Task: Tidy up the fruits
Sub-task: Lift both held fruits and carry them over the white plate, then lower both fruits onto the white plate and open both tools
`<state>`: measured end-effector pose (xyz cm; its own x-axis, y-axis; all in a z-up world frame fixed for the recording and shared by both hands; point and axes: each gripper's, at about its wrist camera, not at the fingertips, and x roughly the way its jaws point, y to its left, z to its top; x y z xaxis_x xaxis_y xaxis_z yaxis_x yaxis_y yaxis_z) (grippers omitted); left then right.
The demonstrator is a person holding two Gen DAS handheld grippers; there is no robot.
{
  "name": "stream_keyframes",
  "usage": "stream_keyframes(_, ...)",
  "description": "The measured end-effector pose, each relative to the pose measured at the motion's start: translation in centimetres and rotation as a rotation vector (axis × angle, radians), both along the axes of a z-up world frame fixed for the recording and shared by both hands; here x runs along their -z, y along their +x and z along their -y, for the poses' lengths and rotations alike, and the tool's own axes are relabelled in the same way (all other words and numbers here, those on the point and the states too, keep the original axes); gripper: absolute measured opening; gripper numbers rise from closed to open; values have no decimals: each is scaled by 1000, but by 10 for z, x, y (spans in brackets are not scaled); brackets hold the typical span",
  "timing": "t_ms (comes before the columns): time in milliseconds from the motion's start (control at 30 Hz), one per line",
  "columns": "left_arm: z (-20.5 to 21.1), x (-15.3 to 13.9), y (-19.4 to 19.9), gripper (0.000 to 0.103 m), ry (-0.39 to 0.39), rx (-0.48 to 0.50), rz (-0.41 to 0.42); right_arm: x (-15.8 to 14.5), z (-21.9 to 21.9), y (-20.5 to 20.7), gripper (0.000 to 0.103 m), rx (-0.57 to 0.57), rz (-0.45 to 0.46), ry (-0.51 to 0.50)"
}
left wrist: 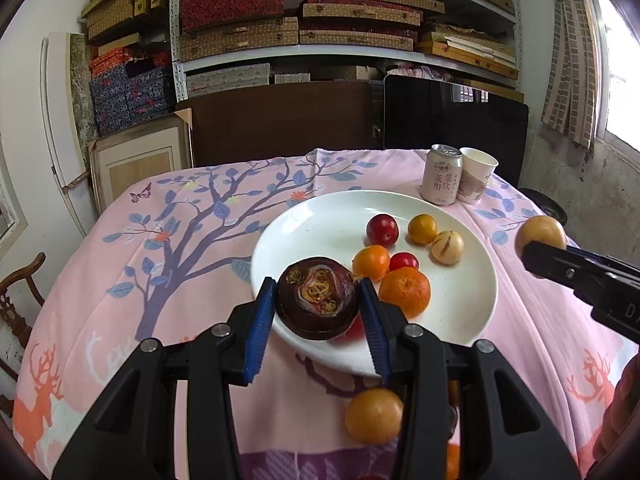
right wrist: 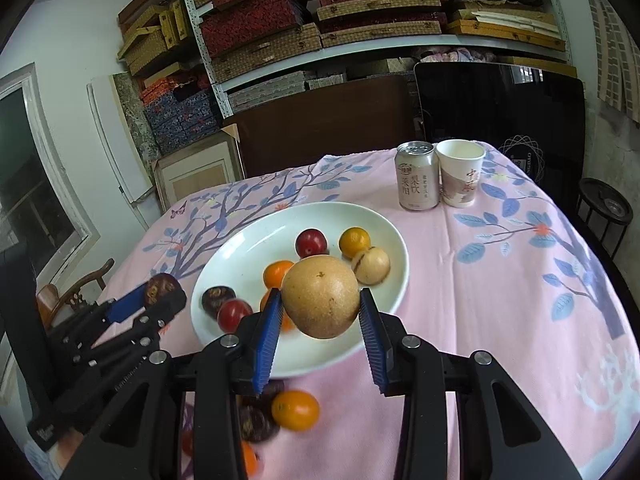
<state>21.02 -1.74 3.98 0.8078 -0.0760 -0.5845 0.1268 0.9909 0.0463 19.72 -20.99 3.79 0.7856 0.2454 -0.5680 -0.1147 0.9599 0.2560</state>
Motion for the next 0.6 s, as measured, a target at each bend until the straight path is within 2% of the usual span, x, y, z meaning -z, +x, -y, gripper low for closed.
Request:
stream_keyframes(100, 1, 10, 18, 41, -10, -1, -26, 13, -5, 14, 39, -3, -18, 25)
stream_keyframes(233, 2, 21, 32, 41, -14, 0, -46, 30, -9, 26, 39, -11, -54, -4)
stream_keyframes(467, 9, 35, 45, 42, 11, 7, -62, 38, -13, 33, 40, 0, -60, -46)
stream_keyframes(533, 12, 36, 44, 50, 24, 9, -51, 39, -14, 33, 44, 2, -49, -50)
stream_keyframes(567, 13, 35, 43, 61, 28, 8, -41, 38, -14, 32, 59, 8, -38, -57)
stream_keyframes(600, 14, 33, 40, 72, 36, 2, -23, 37, -14, 30, 65, 21, -26, -67)
